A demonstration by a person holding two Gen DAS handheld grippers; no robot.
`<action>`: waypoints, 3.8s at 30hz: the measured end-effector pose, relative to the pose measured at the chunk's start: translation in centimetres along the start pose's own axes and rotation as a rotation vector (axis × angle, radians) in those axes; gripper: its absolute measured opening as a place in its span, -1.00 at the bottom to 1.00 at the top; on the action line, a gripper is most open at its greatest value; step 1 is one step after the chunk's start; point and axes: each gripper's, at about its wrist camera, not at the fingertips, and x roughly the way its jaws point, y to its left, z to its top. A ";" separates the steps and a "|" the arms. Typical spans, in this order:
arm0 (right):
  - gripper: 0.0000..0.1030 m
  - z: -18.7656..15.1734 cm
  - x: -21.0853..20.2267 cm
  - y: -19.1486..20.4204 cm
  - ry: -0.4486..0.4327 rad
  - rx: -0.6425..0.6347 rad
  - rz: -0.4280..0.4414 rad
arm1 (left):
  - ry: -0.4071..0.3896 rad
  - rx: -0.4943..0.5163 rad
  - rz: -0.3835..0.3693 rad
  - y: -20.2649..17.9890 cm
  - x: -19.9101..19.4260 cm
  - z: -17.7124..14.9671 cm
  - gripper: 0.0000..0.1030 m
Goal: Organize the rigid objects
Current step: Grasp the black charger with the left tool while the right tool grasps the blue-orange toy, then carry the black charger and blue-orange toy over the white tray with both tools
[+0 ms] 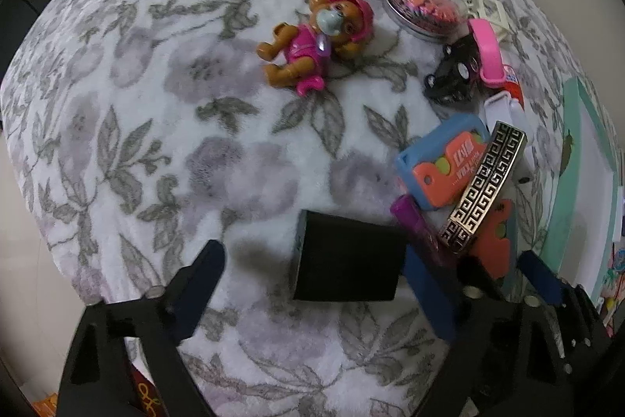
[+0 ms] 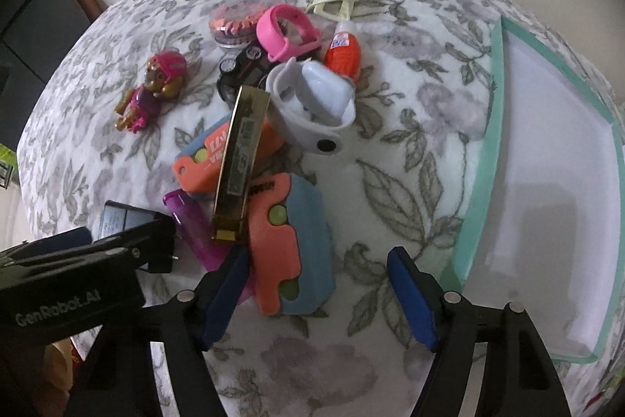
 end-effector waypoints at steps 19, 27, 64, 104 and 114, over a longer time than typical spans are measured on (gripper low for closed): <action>-0.08 -0.8 0.2 1.9 0.007 -0.033 -0.030 | 0.001 -0.008 -0.108 -1.5 1.6 -0.4 0.13; -0.09 -0.5 -1.1 -0.1 -0.005 0.039 0.012 | -0.069 -0.053 -0.120 -1.1 -0.1 -0.2 0.13; -0.56 0.2 -2.8 -1.2 -0.083 0.027 0.040 | -0.217 0.060 -0.162 -2.6 -5.4 -1.0 0.13; -0.56 -2.2 -10.4 -26.1 -0.190 0.612 -0.322 | -0.216 0.534 -0.237 -28.8 -4.6 -1.8 0.14; -0.56 -1.0 -8.6 -28.0 -0.174 0.598 -0.351 | -0.208 0.575 -0.230 -32.1 -2.9 -1.0 0.14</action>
